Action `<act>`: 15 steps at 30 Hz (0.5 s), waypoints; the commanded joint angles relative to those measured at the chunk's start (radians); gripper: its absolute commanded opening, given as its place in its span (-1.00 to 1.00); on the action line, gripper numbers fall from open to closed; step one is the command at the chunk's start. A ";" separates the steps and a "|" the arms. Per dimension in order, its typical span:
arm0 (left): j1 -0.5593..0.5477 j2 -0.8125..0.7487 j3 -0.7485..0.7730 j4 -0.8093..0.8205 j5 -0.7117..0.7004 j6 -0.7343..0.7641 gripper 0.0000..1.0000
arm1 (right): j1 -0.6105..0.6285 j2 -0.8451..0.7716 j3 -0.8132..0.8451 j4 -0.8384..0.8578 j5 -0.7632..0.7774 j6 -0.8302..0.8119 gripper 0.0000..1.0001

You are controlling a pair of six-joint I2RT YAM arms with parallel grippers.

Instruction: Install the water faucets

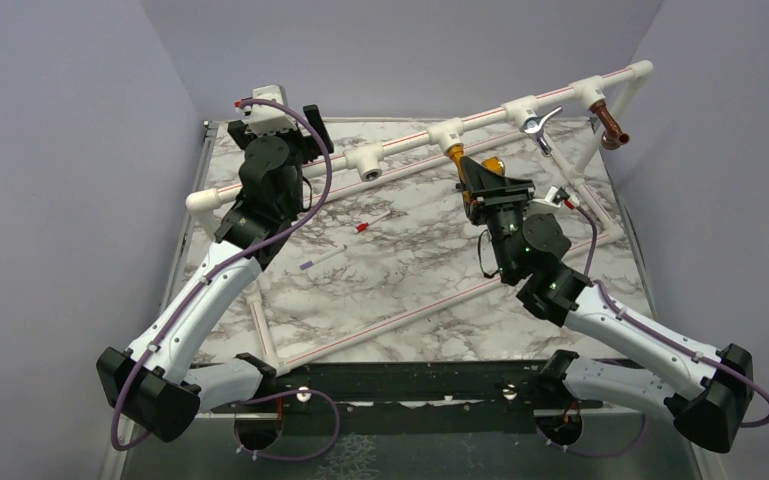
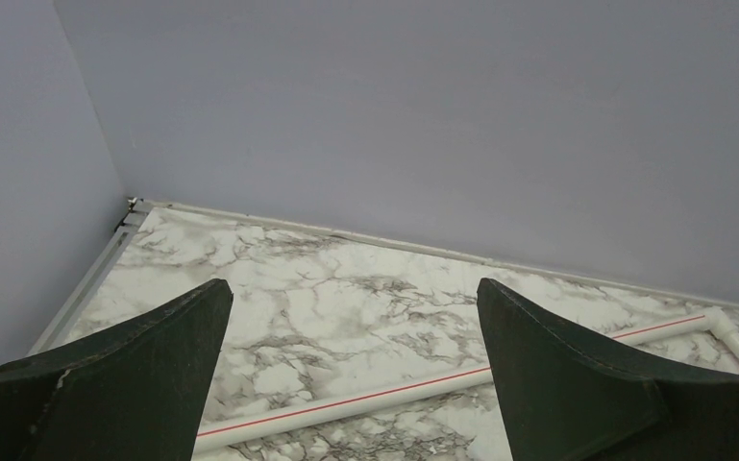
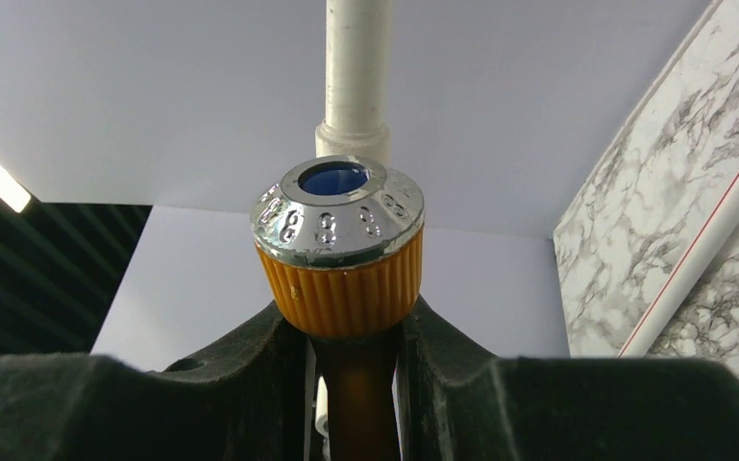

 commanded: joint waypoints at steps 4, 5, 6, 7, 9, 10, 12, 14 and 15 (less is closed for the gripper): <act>-0.036 0.076 -0.119 -0.369 0.057 -0.016 0.98 | -0.001 -0.025 0.010 -0.136 0.062 0.093 -0.99; -0.036 0.077 -0.119 -0.370 0.057 -0.016 0.98 | -0.001 -0.028 0.011 -0.145 0.064 0.090 -0.95; -0.035 0.078 -0.119 -0.370 0.059 -0.016 0.98 | -0.001 -0.031 0.013 -0.154 0.065 0.088 -0.86; -0.036 0.078 -0.119 -0.369 0.058 -0.016 0.98 | -0.001 -0.035 0.013 -0.158 0.066 0.085 -0.75; -0.036 0.078 -0.119 -0.370 0.058 -0.016 0.98 | -0.002 -0.045 0.009 -0.159 0.067 0.078 -0.60; -0.037 0.077 -0.119 -0.370 0.058 -0.016 0.98 | -0.001 -0.050 0.007 -0.159 0.067 0.073 -0.54; -0.037 0.078 -0.119 -0.369 0.057 -0.016 0.98 | -0.001 -0.063 0.002 -0.158 0.062 0.062 -0.38; -0.037 0.079 -0.119 -0.369 0.058 -0.017 0.98 | -0.001 -0.072 0.001 -0.156 0.053 0.052 -0.21; -0.037 0.080 -0.120 -0.370 0.058 -0.017 0.98 | -0.001 -0.077 0.001 -0.159 0.049 0.050 -0.11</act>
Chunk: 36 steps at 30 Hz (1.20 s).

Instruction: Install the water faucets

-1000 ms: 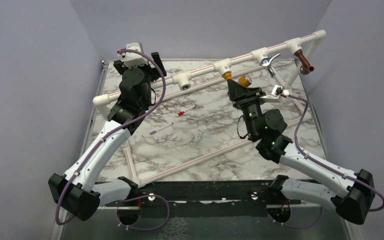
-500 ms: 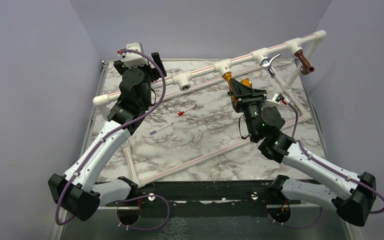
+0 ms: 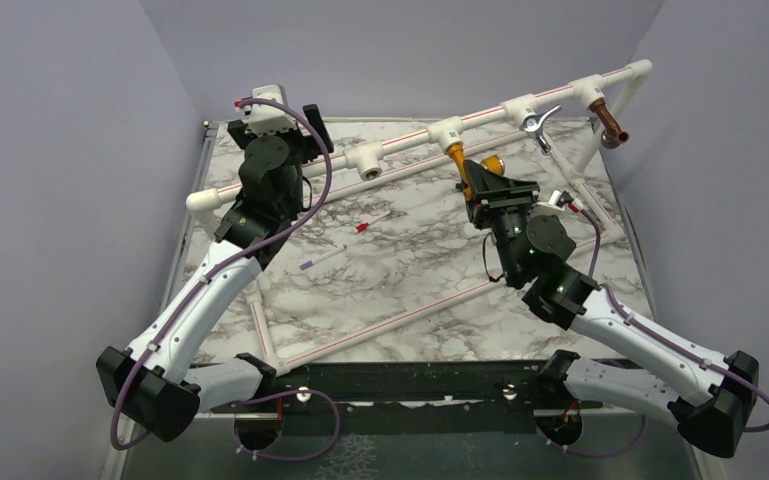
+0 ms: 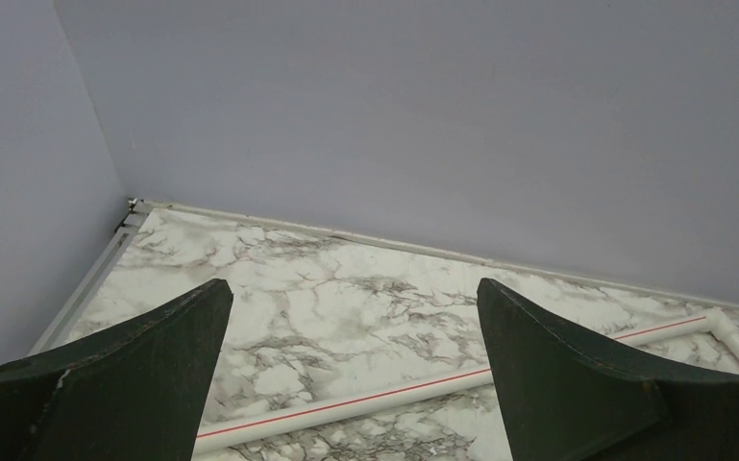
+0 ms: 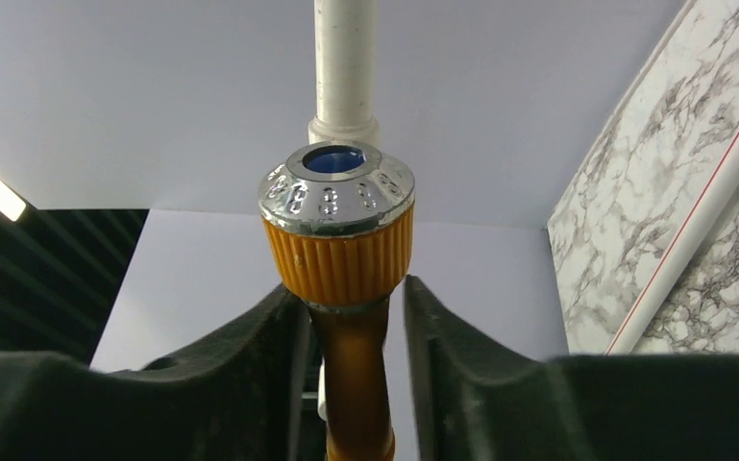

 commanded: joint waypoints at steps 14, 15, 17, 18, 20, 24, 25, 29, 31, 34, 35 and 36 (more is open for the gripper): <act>-0.030 0.082 -0.121 -0.365 0.057 -0.018 0.98 | -0.001 -0.133 -0.016 -0.179 -0.031 -0.116 0.46; -0.030 0.085 -0.120 -0.366 0.057 -0.018 0.98 | -0.001 -0.143 -0.018 -0.188 -0.035 -0.127 0.46; -0.030 0.087 -0.119 -0.365 0.059 -0.018 0.98 | -0.001 -0.160 -0.022 -0.201 -0.047 -0.183 0.46; -0.030 0.087 -0.120 -0.365 0.059 -0.019 0.98 | -0.001 -0.168 -0.018 -0.223 -0.051 -0.196 0.46; -0.030 0.089 -0.119 -0.365 0.058 -0.019 0.98 | -0.001 -0.187 -0.008 -0.253 -0.056 -0.249 0.47; -0.030 0.093 -0.120 -0.365 0.058 -0.020 0.98 | 0.000 -0.228 0.009 -0.290 -0.065 -0.409 0.47; -0.030 0.094 -0.119 -0.365 0.060 -0.020 0.98 | -0.001 -0.240 0.013 -0.294 -0.065 -0.460 0.47; -0.030 0.096 -0.120 -0.366 0.058 -0.020 0.98 | -0.001 -0.280 0.020 -0.300 -0.063 -0.685 0.46; -0.030 0.095 -0.120 -0.365 0.058 -0.018 0.98 | -0.001 -0.299 0.018 -0.298 -0.061 -0.831 0.46; -0.030 0.094 -0.121 -0.365 0.055 -0.018 0.98 | -0.001 -0.324 0.011 -0.268 -0.069 -1.067 0.44; -0.030 0.093 -0.121 -0.365 0.057 -0.018 0.98 | -0.001 -0.332 0.008 -0.257 -0.073 -1.151 0.43; -0.030 0.095 -0.120 -0.365 0.058 -0.018 0.98 | -0.002 -0.338 0.009 -0.242 -0.079 -1.223 0.43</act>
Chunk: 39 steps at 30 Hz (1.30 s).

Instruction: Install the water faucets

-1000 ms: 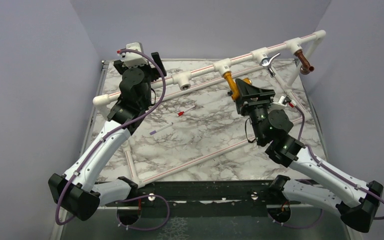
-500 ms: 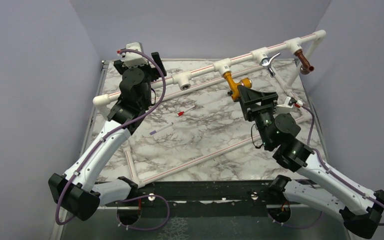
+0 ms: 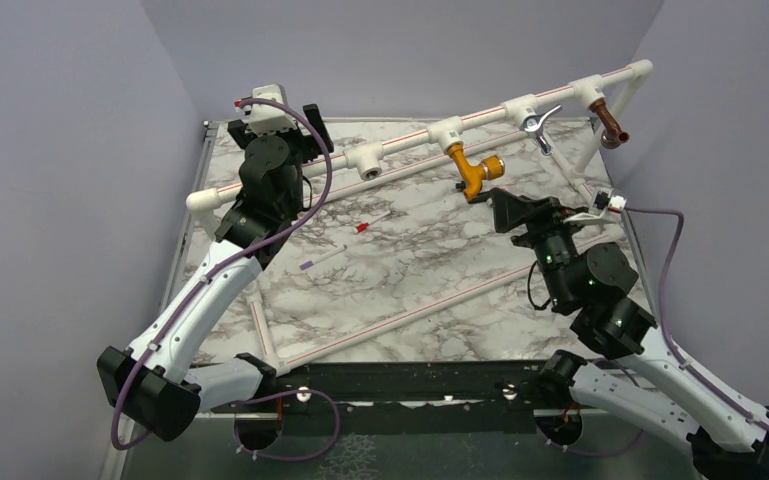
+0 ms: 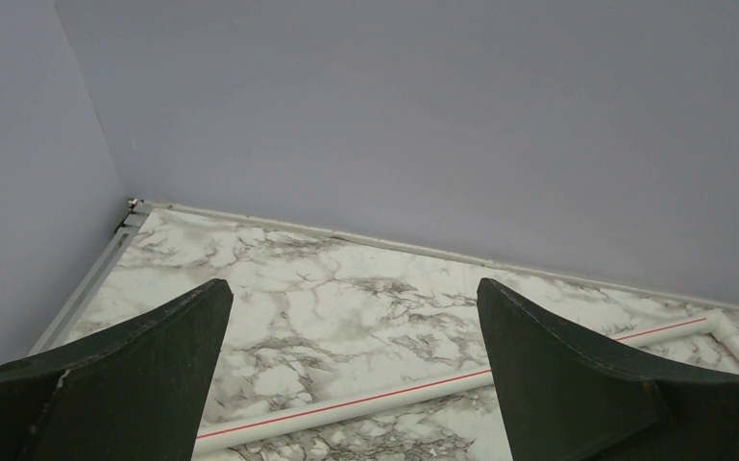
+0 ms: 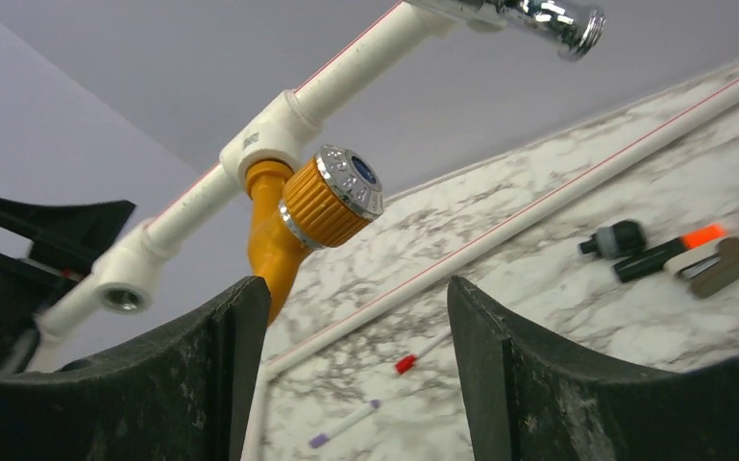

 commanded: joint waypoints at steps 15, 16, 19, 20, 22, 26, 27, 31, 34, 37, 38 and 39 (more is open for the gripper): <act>-0.038 0.088 -0.120 -0.373 0.059 -0.018 0.98 | -0.001 -0.074 -0.004 0.031 -0.438 -1.562 0.50; -0.038 0.088 -0.120 -0.374 0.059 -0.018 0.98 | 0.000 -0.072 -0.011 0.032 -0.454 -1.627 0.50; -0.038 0.087 -0.120 -0.373 0.057 -0.018 0.98 | -0.001 -0.065 -0.048 0.063 -0.486 -1.822 0.53; -0.038 0.088 -0.120 -0.373 0.057 -0.019 0.98 | -0.001 -0.058 -0.059 0.075 -0.491 -1.879 0.54; -0.038 0.088 -0.120 -0.373 0.057 -0.017 0.98 | -0.001 -0.032 -0.063 0.080 -0.495 -1.974 0.56; -0.038 0.084 -0.120 -0.373 0.056 -0.017 0.98 | -0.002 0.024 -0.060 0.113 -0.491 -2.118 0.57; -0.038 0.084 -0.120 -0.373 0.054 -0.017 0.98 | -0.002 0.035 -0.064 0.139 -0.490 -2.150 0.57; -0.038 0.084 -0.120 -0.374 0.056 -0.017 0.98 | -0.001 0.090 -0.066 0.246 -0.489 -2.232 0.58; -0.038 0.084 -0.120 -0.373 0.056 -0.017 0.98 | -0.001 0.147 -0.051 0.281 -0.458 -2.275 0.58; -0.038 0.082 -0.120 -0.373 0.058 -0.017 0.98 | -0.002 0.206 -0.055 0.337 -0.425 -2.319 0.58; -0.038 0.082 -0.120 -0.373 0.059 -0.018 0.98 | -0.001 0.222 -0.058 0.353 -0.418 -2.332 0.58; -0.038 0.081 -0.120 -0.374 0.059 -0.018 0.98 | -0.001 0.240 -0.059 0.372 -0.406 -2.345 0.58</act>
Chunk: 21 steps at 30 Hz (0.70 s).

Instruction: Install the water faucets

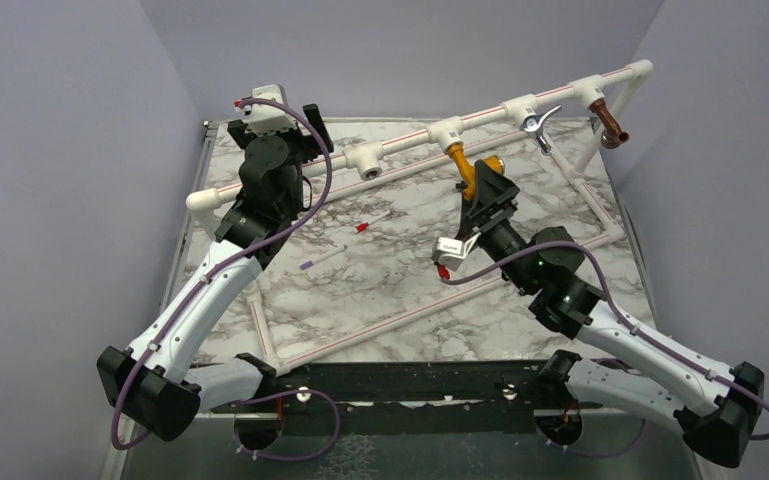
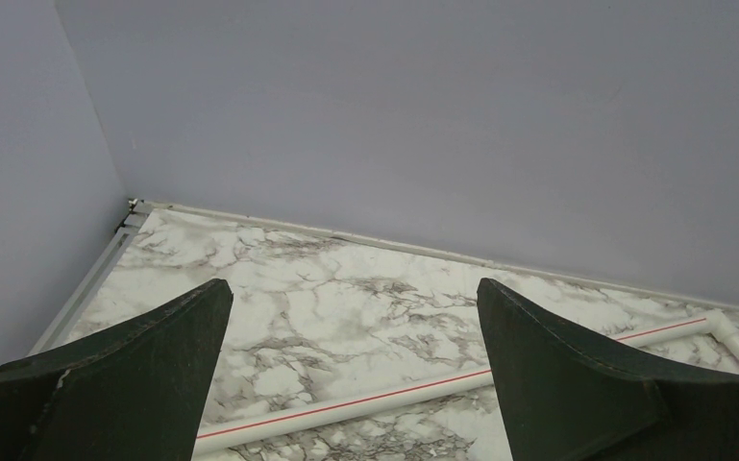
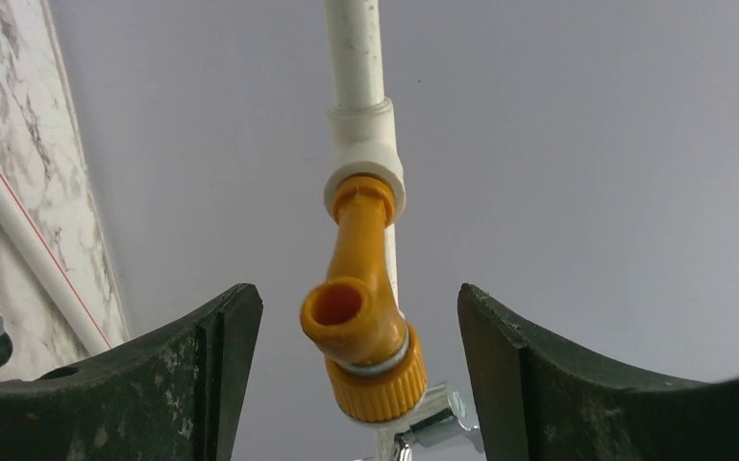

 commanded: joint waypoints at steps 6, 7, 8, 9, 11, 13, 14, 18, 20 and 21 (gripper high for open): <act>-0.039 0.077 -0.121 -0.374 0.065 -0.018 0.98 | -0.001 0.147 0.029 0.215 0.127 -0.140 0.55; -0.039 0.076 -0.119 -0.374 0.068 -0.020 0.98 | -0.002 0.160 0.036 0.223 0.138 -0.136 0.53; -0.039 0.074 -0.119 -0.374 0.068 -0.020 0.98 | -0.001 0.171 0.041 0.233 0.145 -0.132 0.52; -0.039 0.074 -0.120 -0.374 0.068 -0.020 0.98 | -0.001 0.181 0.046 0.242 0.150 -0.126 0.51; -0.040 0.073 -0.120 -0.374 0.068 -0.020 0.98 | -0.001 0.200 0.052 0.248 0.157 -0.111 0.47; -0.040 0.075 -0.120 -0.374 0.068 -0.020 0.98 | -0.001 0.222 0.057 0.256 0.165 -0.100 0.41; -0.040 0.076 -0.121 -0.374 0.068 -0.020 0.98 | -0.001 0.231 0.057 0.265 0.170 -0.098 0.38; -0.040 0.078 -0.120 -0.373 0.066 -0.020 0.98 | -0.001 0.257 0.059 0.306 0.190 -0.090 0.21; -0.040 0.079 -0.120 -0.373 0.066 -0.020 0.98 | -0.001 0.263 0.065 0.314 0.197 -0.082 0.05; -0.040 0.079 -0.120 -0.374 0.066 -0.020 0.98 | -0.001 0.264 0.067 0.319 0.201 -0.074 -0.03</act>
